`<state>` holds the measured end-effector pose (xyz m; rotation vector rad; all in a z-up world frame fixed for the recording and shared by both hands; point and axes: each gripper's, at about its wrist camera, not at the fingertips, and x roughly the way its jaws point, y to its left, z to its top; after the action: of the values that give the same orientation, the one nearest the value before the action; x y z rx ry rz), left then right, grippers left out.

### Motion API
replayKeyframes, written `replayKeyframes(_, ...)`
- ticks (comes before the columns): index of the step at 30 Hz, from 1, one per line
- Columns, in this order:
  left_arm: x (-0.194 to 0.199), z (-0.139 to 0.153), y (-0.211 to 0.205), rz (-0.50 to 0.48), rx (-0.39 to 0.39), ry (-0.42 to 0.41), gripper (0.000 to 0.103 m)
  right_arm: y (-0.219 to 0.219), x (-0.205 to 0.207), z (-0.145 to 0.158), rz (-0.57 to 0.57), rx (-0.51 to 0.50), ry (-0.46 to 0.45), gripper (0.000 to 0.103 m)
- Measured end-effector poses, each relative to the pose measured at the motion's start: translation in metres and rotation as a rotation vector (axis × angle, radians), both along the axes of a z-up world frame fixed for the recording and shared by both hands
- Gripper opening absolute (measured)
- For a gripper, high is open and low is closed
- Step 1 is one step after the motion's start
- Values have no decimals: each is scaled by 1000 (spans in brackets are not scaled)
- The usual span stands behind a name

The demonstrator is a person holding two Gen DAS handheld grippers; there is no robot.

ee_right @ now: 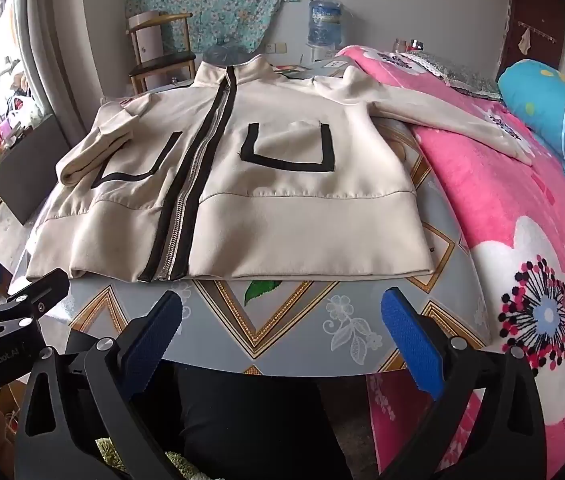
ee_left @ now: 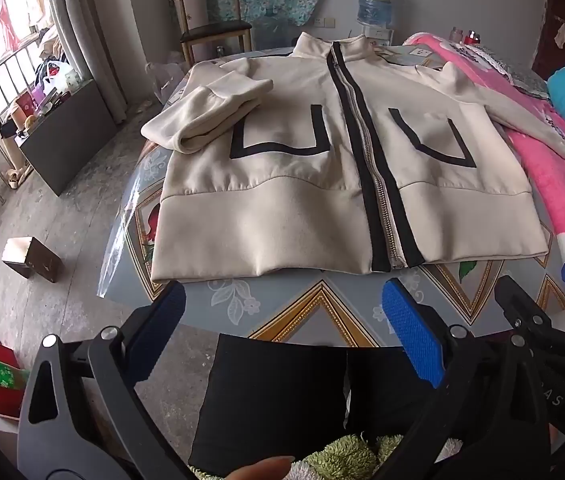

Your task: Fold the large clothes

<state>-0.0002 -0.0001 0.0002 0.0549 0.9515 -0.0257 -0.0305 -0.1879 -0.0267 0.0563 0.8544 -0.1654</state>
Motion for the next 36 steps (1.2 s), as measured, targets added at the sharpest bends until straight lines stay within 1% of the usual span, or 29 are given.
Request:
replayKeyframes(29, 0, 0, 0, 2, 1, 2, 95, 0, 1, 5, -2, -18, -1, 97)
replayKeyframes(31, 0, -5, 3, 3, 2, 2, 95, 0, 1, 6, -4, -19, -3, 97)
replayKeyframes(36, 0, -2, 6, 3, 1, 3, 95, 2, 1, 6, -1, -23, -1, 97)
